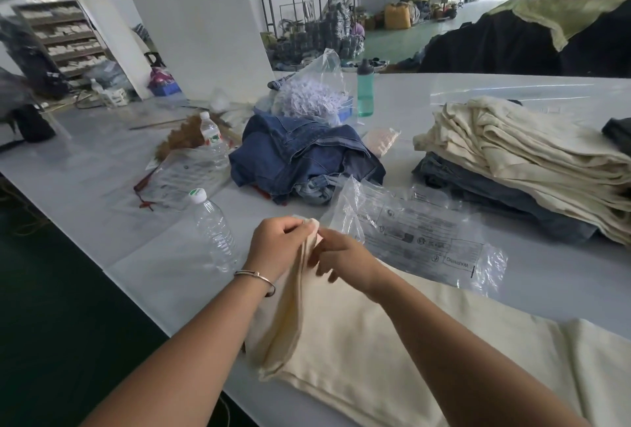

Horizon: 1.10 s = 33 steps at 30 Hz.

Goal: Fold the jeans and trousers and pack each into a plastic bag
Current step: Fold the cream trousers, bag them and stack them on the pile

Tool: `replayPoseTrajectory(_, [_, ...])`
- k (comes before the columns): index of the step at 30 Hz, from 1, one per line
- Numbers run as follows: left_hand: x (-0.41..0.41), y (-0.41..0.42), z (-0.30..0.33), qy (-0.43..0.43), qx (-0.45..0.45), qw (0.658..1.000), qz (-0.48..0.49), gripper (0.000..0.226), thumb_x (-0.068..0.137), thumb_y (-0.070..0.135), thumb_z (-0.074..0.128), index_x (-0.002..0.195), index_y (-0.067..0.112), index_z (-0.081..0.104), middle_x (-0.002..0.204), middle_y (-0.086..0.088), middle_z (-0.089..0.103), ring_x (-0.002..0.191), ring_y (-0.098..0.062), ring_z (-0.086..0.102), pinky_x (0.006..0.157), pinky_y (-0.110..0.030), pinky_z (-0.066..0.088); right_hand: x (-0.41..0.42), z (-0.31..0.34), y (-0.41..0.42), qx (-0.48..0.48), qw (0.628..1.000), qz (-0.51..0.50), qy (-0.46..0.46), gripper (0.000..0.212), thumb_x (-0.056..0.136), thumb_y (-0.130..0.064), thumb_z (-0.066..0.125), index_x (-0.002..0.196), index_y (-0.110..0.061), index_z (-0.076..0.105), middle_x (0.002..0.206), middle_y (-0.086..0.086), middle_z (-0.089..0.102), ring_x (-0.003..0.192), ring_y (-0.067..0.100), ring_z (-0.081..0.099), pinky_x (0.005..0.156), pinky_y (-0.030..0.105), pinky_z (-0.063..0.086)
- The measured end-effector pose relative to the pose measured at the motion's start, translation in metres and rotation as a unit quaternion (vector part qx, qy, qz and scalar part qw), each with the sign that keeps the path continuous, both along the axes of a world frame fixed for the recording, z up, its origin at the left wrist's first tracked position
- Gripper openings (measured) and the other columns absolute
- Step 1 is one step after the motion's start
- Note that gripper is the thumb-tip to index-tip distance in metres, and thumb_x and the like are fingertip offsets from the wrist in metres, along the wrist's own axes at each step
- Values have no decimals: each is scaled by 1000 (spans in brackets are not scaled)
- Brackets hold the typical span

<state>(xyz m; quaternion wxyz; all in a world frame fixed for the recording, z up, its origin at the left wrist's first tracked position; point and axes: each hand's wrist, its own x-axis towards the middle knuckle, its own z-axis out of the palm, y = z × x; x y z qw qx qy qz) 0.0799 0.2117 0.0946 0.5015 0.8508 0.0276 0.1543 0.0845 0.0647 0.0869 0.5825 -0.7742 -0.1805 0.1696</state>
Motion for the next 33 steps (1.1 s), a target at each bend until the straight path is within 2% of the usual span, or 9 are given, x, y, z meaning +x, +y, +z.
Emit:
replayPoseTrajectory(3, [1, 1, 9, 8, 27, 998, -56, 24, 88, 34, 63, 68, 21, 66, 57, 9, 55, 57, -2, 47, 61, -23, 40, 14, -3, -16, -104, 979, -64, -166, 73, 74, -15, 74, 141, -17, 44, 124, -2, 48, 110, 14, 45, 97, 27, 38])
replayPoseTrajectory(6, [-7, -3, 14, -22, 49, 994, -90, 7, 86, 44, 62, 87, 37, 63, 76, 16, 67, 68, 5, 57, 63, -16, 42, 23, 1, -16, -49, 990, -37, -129, 26, 78, -16, 77, 100, -6, 68, 86, 3, 60, 78, 15, 50, 73, 31, 40])
replayPoseTrajectory(8, [-14, 2, 14, -13, 60, 995, -76, 34, 73, 61, 64, 96, 41, 51, 83, 17, 65, 71, 1, 59, 62, -17, 45, 28, 3, -15, -23, 992, -71, -100, 7, 84, -12, 70, 80, -8, 66, 66, 1, 53, 61, 14, 44, 60, 29, 34])
replayPoseTrajectory(14, [-54, 38, -16, 110, 207, 965, -119, 52, 48, 69, 73, 68, 27, 51, 89, 14, 54, 90, -12, 56, 78, -29, 48, 46, 2, -17, -58, 983, -154, -81, 12, 88, -20, 61, 87, -10, 68, 85, 13, 69, 76, 27, 63, 71, 43, 52])
replayPoseTrajectory(17, [-66, 51, -33, 141, 391, 904, -98, 44, 54, 67, 68, 72, 28, 60, 99, 10, 51, 91, -12, 56, 69, -24, 43, 52, -1, -8, -105, 974, -174, -97, 18, 88, -28, 59, 87, -11, 65, 81, 8, 66, 80, 28, 62, 69, 40, 50])
replayPoseTrajectory(19, [-71, 55, -38, 126, 415, 899, -58, 32, 67, 52, 69, 75, 21, 64, 93, 7, 50, 83, -15, 56, 64, -25, 40, 55, -3, -5, -126, 970, -181, -108, 17, 89, -31, 57, 84, -15, 63, 74, 1, 62, 76, 24, 59, 64, 34, 43])
replayPoseTrajectory(23, [-75, 70, -31, 165, 119, 979, 23, 31, 74, 20, 71, 50, 19, 52, 56, 7, 46, 54, -14, 45, 53, -26, 37, 60, -7, -8, -161, 959, -201, -117, 16, 88, -32, 57, 79, -20, 59, 69, -4, 58, 71, 21, 57, 55, 29, 36])
replayPoseTrajectory(27, [-70, 85, -10, 224, -190, 955, 34, 25, 75, -8, 62, 56, 9, 64, 60, -7, 59, 56, -18, 56, 53, -25, 51, 63, -6, -4, -172, 953, -210, -134, 15, 90, -32, 55, 78, -22, 56, 67, -7, 55, 70, 21, 55, 52, 28, 33])
replayPoseTrajectory(33, [-62, 77, 4, 214, -117, 962, 124, 9, 42, 8, 61, 38, 13, 55, 52, -9, 45, 47, -20, 42, 61, -31, 42, 65, 3, -2, -186, 953, -176, -163, 13, 91, -33, 54, 85, -22, 58, 69, -7, 55, 71, 21, 54, 55, 28, 35])
